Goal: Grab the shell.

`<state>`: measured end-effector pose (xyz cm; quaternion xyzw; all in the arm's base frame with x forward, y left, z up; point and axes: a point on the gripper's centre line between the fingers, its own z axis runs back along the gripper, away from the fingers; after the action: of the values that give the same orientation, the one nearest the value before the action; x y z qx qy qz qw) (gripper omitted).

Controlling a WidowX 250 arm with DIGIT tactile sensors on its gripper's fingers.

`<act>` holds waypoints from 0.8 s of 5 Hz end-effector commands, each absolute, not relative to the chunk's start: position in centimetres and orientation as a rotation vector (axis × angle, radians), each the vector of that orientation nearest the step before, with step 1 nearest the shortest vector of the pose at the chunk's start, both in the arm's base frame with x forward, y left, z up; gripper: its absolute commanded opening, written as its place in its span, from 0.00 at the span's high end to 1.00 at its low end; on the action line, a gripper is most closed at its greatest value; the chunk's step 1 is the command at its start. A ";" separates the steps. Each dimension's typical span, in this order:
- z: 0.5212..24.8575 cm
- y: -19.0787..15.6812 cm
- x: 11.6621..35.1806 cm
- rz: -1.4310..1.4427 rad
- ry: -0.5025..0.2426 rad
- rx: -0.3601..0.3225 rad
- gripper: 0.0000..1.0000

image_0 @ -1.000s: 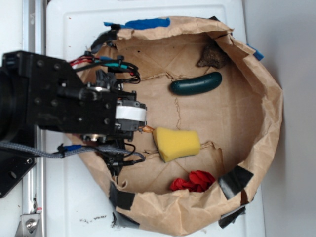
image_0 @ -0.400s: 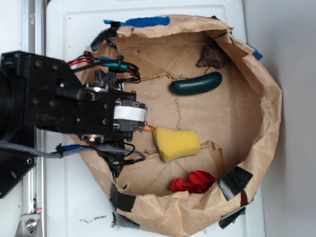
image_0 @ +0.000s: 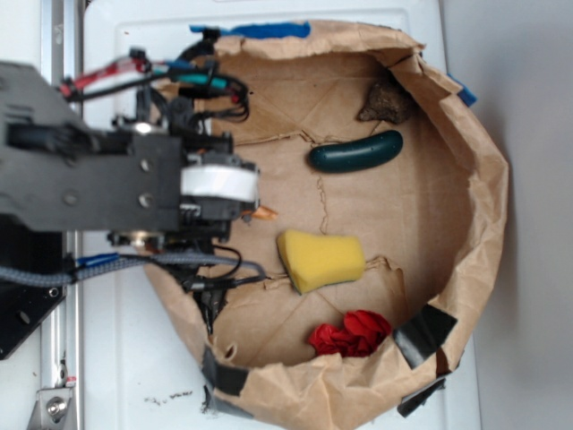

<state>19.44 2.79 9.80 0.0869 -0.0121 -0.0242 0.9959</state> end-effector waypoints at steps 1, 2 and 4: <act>17.2 3.0 21.3 -0.104 -0.089 0.210 1.00; 18.4 3.1 20.9 -0.086 -0.082 0.229 1.00; 18.8 3.1 20.9 -0.091 -0.081 0.199 1.00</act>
<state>20.33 2.53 17.35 0.0996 -0.0174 -0.0602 0.9931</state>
